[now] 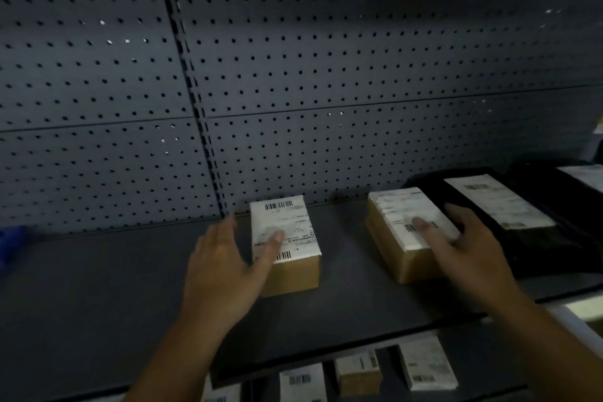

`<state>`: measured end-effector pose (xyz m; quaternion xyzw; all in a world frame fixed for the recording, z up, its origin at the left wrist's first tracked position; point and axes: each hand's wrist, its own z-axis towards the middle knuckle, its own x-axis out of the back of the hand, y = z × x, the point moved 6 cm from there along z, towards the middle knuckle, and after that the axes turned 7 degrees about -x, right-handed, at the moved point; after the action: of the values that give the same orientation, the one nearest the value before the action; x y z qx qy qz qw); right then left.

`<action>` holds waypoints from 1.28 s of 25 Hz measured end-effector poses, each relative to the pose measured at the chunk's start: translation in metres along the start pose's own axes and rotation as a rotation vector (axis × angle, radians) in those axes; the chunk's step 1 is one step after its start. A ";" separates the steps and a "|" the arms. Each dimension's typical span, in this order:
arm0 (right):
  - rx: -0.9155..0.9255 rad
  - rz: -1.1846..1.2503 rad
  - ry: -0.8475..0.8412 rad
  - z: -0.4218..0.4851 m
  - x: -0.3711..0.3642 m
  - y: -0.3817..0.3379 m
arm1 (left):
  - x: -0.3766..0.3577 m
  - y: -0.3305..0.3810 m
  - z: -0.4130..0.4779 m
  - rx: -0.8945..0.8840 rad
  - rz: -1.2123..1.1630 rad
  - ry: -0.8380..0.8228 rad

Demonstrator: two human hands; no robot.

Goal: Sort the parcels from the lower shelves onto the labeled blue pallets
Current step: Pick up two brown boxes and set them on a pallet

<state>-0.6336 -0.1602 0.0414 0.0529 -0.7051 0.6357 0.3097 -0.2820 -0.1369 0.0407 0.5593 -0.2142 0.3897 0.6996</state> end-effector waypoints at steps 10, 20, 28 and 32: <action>0.102 0.179 0.012 -0.007 -0.002 0.007 | -0.026 0.024 -0.023 -0.038 -0.027 0.036; 0.219 0.352 0.110 -0.031 -0.001 0.013 | -0.041 0.053 -0.048 -0.032 -0.334 0.197; 0.136 0.596 0.001 -0.038 -0.012 0.005 | -0.030 0.061 -0.067 0.101 -0.681 0.341; 0.155 0.683 -0.052 -0.052 -0.021 -0.011 | -0.004 0.060 -0.081 0.097 -0.729 0.476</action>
<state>-0.5929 -0.1205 0.0403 -0.1466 -0.6394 0.7527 0.0564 -0.3425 -0.0567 0.0517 0.5249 0.1829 0.2450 0.7943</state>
